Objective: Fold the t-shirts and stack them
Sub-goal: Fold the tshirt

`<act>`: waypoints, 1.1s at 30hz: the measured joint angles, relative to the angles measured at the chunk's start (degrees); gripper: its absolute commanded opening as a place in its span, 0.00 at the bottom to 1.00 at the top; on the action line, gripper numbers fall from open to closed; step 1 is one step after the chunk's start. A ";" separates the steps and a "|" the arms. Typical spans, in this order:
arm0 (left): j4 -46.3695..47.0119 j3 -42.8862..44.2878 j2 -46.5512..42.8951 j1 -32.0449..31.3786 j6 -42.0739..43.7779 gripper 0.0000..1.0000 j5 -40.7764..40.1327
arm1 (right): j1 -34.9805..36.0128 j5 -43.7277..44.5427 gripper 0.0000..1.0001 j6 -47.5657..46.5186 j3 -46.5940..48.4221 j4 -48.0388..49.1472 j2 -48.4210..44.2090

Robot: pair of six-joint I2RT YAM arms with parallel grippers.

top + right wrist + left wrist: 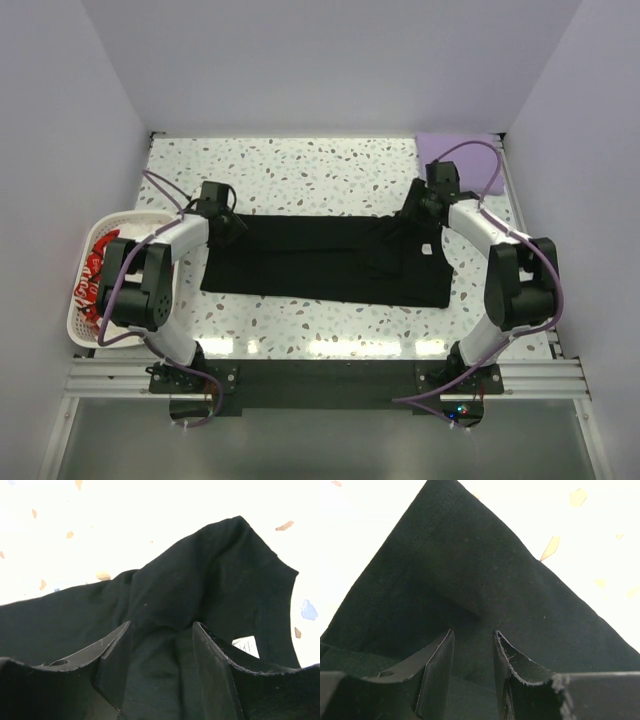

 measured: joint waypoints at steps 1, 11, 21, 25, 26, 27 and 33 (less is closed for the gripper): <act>0.00 0.00 0.00 0.00 -0.02 0.41 0.02 | -0.42 -0.66 0.54 0.50 -0.83 1.25 0.00; 0.02 0.00 0.22 0.00 -0.02 0.41 0.15 | -7.98 -8.07 0.53 5.73 -4.70 8.98 3.74; 0.02 0.00 0.42 0.00 -0.04 0.41 0.15 | -7.30 -12.70 0.19 9.68 -5.73 14.32 4.70; 0.00 0.00 0.63 0.00 -0.04 0.41 0.15 | -7.30 -12.02 0.08 8.63 -4.87 12.63 4.72; 0.02 0.00 0.66 0.00 -0.04 0.41 0.13 | -7.28 -11.56 0.07 8.04 -4.31 11.67 4.72; 0.02 0.00 0.68 0.00 -0.02 0.41 0.13 | -7.28 -10.78 0.06 7.41 -3.56 10.47 4.72; -0.02 0.00 0.68 0.00 -0.04 0.41 0.11 | -7.28 -6.25 0.11 2.62 1.18 3.80 4.50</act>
